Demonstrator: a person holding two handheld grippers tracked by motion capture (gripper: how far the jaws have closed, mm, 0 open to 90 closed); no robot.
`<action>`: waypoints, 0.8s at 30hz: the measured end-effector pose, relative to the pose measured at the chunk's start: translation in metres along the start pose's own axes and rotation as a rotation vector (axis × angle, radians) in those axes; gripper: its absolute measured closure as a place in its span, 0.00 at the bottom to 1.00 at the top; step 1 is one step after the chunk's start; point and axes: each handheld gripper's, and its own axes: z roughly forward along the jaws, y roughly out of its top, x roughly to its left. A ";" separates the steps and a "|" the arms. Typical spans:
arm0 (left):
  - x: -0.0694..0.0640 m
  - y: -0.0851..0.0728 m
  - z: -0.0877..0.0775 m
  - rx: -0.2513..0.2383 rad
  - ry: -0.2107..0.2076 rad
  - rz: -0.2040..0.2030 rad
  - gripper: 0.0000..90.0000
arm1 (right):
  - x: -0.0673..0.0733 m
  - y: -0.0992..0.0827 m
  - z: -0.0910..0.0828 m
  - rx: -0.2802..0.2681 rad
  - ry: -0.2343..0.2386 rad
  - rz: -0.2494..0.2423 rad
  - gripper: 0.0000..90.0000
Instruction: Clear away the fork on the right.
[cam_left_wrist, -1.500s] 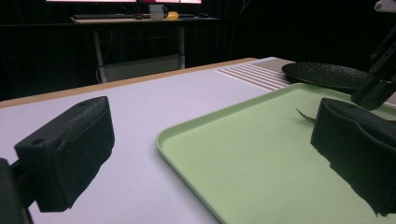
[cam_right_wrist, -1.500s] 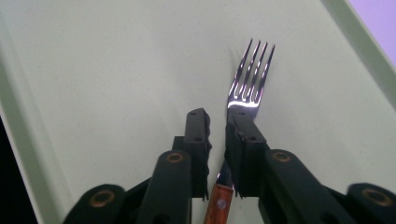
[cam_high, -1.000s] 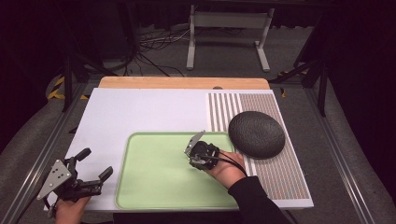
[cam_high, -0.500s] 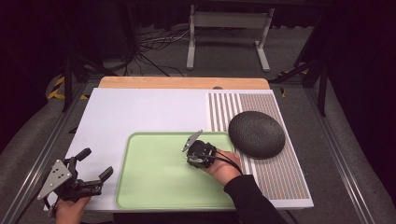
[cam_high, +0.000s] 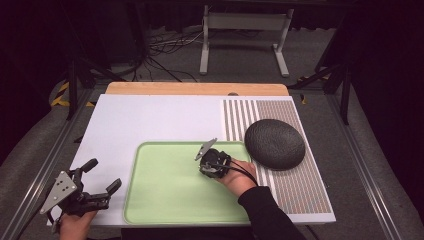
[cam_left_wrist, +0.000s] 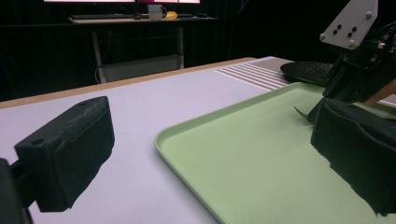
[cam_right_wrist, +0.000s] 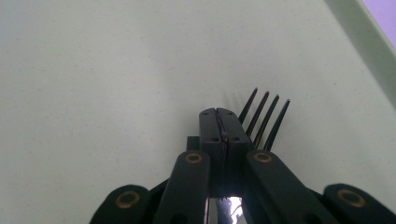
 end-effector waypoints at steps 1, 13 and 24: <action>0.000 0.000 0.000 0.000 0.000 0.000 0.00 | -0.001 0.000 0.000 0.000 -0.005 0.001 1.00; 0.000 0.000 0.000 -0.001 0.002 0.000 0.00 | -0.015 -0.007 -0.002 -0.004 -0.048 0.044 1.00; 0.000 0.000 0.000 0.002 0.001 -0.001 0.00 | -0.027 -0.015 -0.006 -0.003 -0.087 0.087 1.00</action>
